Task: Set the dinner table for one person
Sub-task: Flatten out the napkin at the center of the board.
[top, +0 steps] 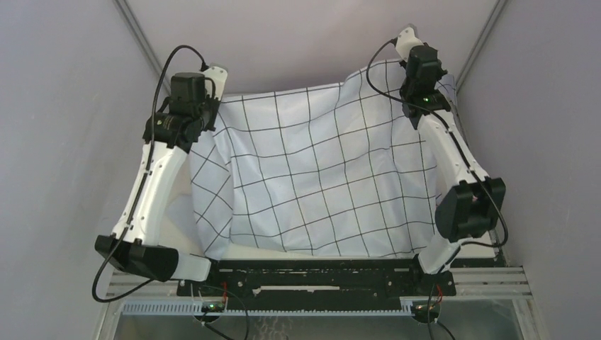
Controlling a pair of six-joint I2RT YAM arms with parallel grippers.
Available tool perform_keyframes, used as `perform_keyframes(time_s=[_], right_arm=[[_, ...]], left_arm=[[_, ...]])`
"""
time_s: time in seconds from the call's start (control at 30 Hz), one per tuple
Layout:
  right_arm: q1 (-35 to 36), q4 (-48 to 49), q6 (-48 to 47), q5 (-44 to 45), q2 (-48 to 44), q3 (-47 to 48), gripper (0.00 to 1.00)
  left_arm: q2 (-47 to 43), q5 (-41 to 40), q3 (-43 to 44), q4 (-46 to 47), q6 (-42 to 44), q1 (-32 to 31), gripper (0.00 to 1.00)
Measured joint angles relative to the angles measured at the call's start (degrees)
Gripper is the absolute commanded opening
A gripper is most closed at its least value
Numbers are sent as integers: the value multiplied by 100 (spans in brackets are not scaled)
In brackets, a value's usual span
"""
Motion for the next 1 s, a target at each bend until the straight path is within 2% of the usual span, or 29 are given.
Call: perform_keyframes(time_s=[0.17, 0.33, 0.6, 0.9, 1.0], right_arm=[[-149, 76, 109, 44, 970, 592, 0], [-173, -96, 402, 7, 1563, 881, 0], [-114, -459, 1047, -179, 2184, 1209, 0], [-24, -1064, 1672, -341, 2889, 2009, 0], [7, -1200, 1792, -328, 2935, 2177, 0]], left_arm=[[503, -487, -90, 376, 50, 44, 0], [1320, -855, -9, 564, 72, 57, 0], [2798, -1062, 704, 542, 85, 57, 0], [3351, -1349, 1110, 601, 87, 57, 0], [3541, -1502, 1261, 651, 87, 57, 7]])
